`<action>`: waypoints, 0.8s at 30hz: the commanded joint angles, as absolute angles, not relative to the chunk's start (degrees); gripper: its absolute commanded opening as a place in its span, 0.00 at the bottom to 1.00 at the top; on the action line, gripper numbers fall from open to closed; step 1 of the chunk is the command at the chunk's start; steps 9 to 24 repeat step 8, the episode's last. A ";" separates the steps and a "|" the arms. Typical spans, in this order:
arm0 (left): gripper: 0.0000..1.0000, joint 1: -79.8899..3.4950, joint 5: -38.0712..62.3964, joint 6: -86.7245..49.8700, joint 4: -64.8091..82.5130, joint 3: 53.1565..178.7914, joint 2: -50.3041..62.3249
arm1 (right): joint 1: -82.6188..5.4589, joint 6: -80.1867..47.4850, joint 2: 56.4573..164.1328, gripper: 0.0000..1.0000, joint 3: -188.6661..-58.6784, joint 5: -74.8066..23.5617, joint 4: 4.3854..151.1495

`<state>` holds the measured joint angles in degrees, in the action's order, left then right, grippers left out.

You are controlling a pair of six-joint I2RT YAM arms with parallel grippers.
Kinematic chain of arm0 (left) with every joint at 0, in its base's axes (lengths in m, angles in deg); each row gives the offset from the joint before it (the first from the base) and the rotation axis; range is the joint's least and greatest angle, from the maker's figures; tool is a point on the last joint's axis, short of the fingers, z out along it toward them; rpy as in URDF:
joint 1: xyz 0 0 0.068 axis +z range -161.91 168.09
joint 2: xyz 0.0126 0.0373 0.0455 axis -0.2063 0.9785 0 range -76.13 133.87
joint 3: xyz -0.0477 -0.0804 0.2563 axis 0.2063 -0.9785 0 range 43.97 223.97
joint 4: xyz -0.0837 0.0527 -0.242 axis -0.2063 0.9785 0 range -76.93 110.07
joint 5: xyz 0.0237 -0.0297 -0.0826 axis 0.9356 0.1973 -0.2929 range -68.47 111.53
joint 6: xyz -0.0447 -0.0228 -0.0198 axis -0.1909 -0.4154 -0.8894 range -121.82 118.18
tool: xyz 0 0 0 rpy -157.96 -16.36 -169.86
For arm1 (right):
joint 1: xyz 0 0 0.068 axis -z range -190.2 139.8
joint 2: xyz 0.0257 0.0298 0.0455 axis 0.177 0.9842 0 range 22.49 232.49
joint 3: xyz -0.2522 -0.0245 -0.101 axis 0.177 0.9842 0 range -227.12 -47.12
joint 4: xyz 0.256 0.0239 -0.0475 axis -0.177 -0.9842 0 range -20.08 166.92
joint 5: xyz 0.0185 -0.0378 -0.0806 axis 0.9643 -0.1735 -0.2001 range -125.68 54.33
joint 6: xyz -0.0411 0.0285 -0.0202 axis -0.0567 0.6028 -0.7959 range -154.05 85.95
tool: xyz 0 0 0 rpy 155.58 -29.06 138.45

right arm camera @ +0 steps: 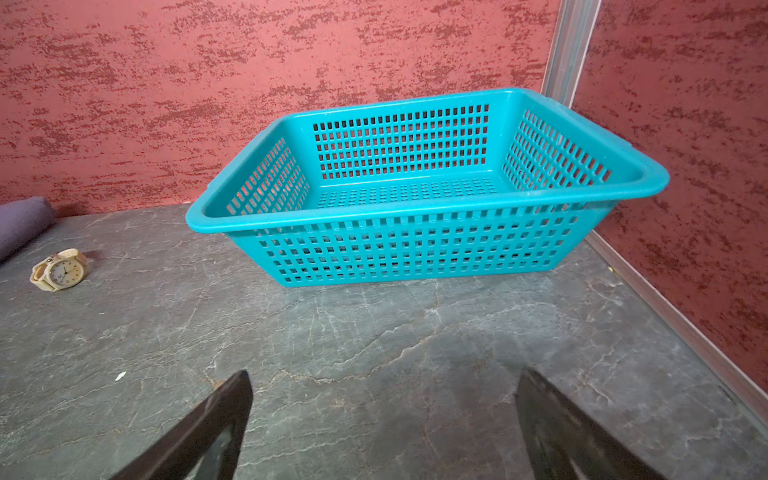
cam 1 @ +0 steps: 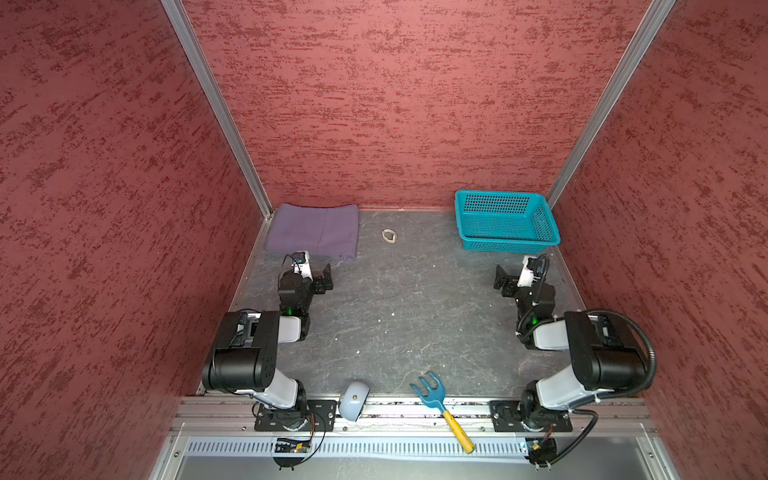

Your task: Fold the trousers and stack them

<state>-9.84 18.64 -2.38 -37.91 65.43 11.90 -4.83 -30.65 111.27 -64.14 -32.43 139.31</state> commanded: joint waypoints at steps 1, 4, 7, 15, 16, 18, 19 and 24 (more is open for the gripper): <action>0.99 -9.89 18.78 -1.52 -37.77 65.86 11.81 | -4.84 -32.25 110.96 0.99 -64.33 -31.45 140.59; 0.99 -9.80 18.55 -1.56 -37.73 65.92 11.77 | -4.78 -32.12 111.01 0.99 -64.70 -31.46 139.92; 0.99 -9.79 18.46 -1.59 -37.73 65.81 11.79 | -4.92 -32.12 110.94 0.99 -64.26 -31.61 140.80; 0.99 -9.76 18.53 -1.64 -37.73 65.86 11.78 | -4.92 -32.12 110.60 0.99 -63.66 -31.48 141.43; 0.99 -9.76 18.53 -1.64 -37.73 65.86 11.78 | -4.92 -32.12 110.60 0.99 -63.66 -31.48 141.43; 0.99 -9.76 18.53 -1.64 -37.73 65.86 11.78 | -4.92 -32.12 110.60 0.99 -63.66 -31.48 141.43; 0.99 -9.76 18.53 -1.64 -37.73 65.86 11.78 | -4.92 -32.12 110.60 0.99 -63.66 -31.48 141.43; 0.99 -9.76 18.53 -1.64 -37.73 65.86 11.78 | -4.92 -32.12 110.60 0.99 -63.66 -31.48 141.43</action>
